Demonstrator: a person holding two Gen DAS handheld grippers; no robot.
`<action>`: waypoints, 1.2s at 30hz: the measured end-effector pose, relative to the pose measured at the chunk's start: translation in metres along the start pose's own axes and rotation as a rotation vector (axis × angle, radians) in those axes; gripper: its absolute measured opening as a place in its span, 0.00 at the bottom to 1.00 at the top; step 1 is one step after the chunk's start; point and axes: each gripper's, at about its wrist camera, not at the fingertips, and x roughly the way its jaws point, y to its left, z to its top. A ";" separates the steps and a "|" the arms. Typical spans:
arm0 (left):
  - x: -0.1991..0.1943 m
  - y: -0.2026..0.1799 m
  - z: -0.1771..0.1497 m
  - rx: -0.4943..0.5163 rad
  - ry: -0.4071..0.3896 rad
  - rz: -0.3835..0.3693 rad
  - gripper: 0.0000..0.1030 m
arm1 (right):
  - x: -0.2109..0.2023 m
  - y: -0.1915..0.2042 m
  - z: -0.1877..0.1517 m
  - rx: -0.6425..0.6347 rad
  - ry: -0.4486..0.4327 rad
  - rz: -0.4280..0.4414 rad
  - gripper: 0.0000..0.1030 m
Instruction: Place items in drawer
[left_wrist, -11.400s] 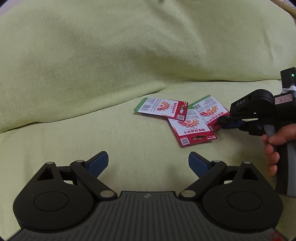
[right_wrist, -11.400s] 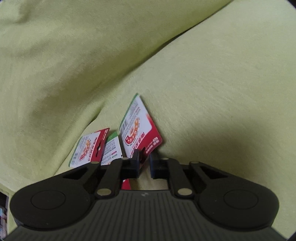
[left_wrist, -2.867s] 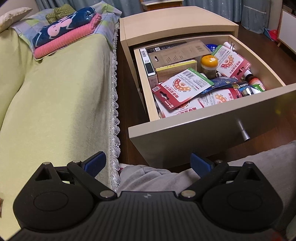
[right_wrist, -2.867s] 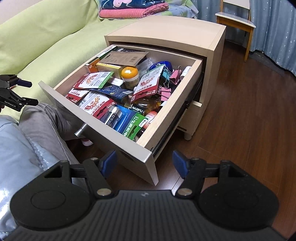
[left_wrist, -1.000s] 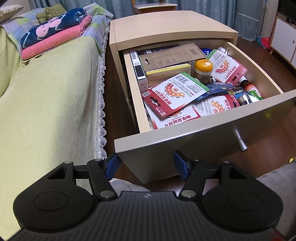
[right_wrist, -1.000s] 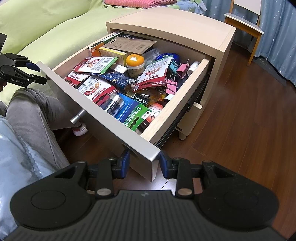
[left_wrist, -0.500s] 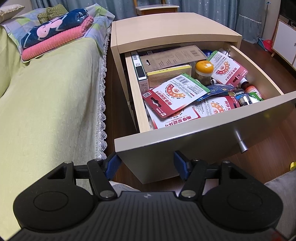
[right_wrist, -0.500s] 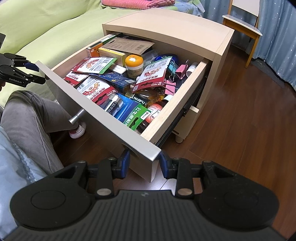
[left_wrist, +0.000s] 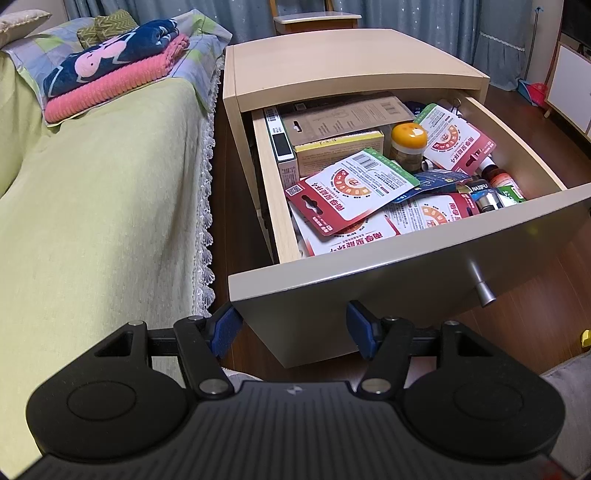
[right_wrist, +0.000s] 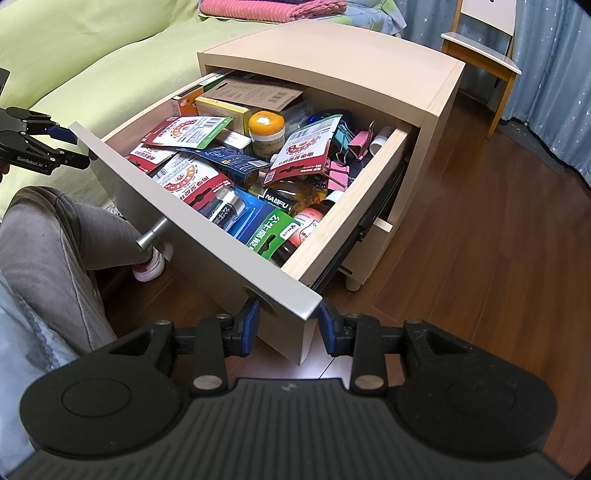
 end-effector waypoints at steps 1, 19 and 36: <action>0.000 0.000 0.000 0.000 -0.001 0.000 0.62 | 0.000 0.000 0.000 0.000 0.000 0.000 0.29; 0.007 -0.001 0.005 -0.009 -0.007 0.003 0.62 | -0.002 0.001 -0.003 -0.003 -0.011 -0.006 0.29; 0.006 0.001 0.007 -0.020 -0.014 0.004 0.62 | -0.002 0.003 -0.003 0.004 -0.017 -0.011 0.29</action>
